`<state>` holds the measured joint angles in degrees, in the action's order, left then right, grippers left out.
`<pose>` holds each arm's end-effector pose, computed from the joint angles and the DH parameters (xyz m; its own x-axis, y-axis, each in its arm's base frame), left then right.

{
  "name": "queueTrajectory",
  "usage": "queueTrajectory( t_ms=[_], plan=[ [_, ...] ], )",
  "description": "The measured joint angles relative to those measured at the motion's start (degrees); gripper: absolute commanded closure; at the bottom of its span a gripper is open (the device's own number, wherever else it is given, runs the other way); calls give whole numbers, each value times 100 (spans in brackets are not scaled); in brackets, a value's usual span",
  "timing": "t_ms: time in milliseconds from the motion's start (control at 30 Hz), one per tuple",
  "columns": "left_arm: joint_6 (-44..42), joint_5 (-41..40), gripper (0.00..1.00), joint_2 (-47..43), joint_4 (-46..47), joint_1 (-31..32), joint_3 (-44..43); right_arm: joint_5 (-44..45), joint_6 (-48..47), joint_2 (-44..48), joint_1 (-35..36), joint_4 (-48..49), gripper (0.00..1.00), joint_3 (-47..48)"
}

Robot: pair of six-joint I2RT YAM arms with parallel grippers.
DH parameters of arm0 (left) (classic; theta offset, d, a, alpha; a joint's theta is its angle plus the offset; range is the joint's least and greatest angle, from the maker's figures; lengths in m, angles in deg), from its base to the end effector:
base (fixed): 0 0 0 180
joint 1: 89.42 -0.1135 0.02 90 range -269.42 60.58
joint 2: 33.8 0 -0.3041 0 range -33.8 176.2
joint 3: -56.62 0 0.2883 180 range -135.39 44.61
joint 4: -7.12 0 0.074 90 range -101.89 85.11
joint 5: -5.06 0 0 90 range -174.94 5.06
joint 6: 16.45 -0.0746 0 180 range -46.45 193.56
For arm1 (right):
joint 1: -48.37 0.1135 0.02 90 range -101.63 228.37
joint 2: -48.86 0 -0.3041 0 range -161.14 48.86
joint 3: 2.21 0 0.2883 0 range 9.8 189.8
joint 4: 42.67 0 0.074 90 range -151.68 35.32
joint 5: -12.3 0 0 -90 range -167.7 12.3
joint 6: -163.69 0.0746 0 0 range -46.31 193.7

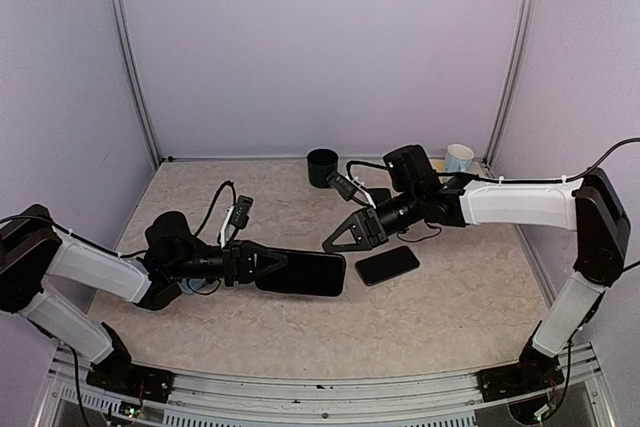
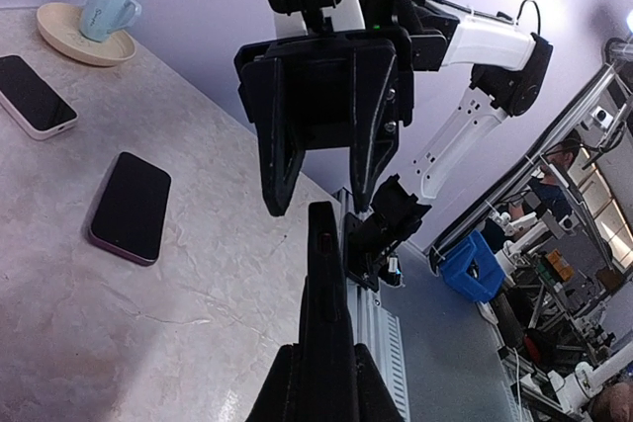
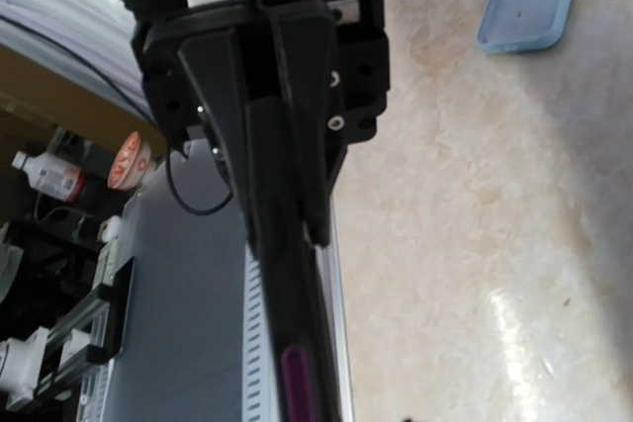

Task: Put the phone into the phone case
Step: Press the phone case against the phone.

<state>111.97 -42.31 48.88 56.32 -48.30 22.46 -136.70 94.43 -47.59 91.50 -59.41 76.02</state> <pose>0.1936 -0.2361 0.2007 -0.6107 -0.0738 -0.7884 0.7843 0.0805 -0.6151 0.2629 0.3339 0.2611 -0.6973 -0.4033 -0.5925 -0.6607 0.0411 0.7496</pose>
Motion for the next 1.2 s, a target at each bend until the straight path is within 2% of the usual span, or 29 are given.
queueTrajectory(
  t_ms=[200, 500, 933, 1000, 1067, 1167, 1200],
  plan=[
    [-66, 57, 100, 103, -140, 68, -118, -164, -234, -138, 138, -262, 65, 116],
    [-144, 201, 100, 131, -197, 103, -144, -260, -636, -238, 243, -605, 86, 168],
    [-339, 302, 100, 127, -389, 107, -149, -581, -933, -476, 232, -955, 98, 326],
    [-404, 310, 100, 127, -407, 116, -149, -728, -885, -522, 205, -935, 98, 326],
    [-433, 306, 100, 116, -402, 125, -149, -835, -787, -538, 164, -870, 94, 313],
    [-448, 289, 100, 94, -402, 136, -166, -960, -597, -538, 94, -686, 82, 249],
    [-455, 269, 100, 94, -409, 136, -170, -953, -573, -538, 85, -658, 73, 245]
  ],
)
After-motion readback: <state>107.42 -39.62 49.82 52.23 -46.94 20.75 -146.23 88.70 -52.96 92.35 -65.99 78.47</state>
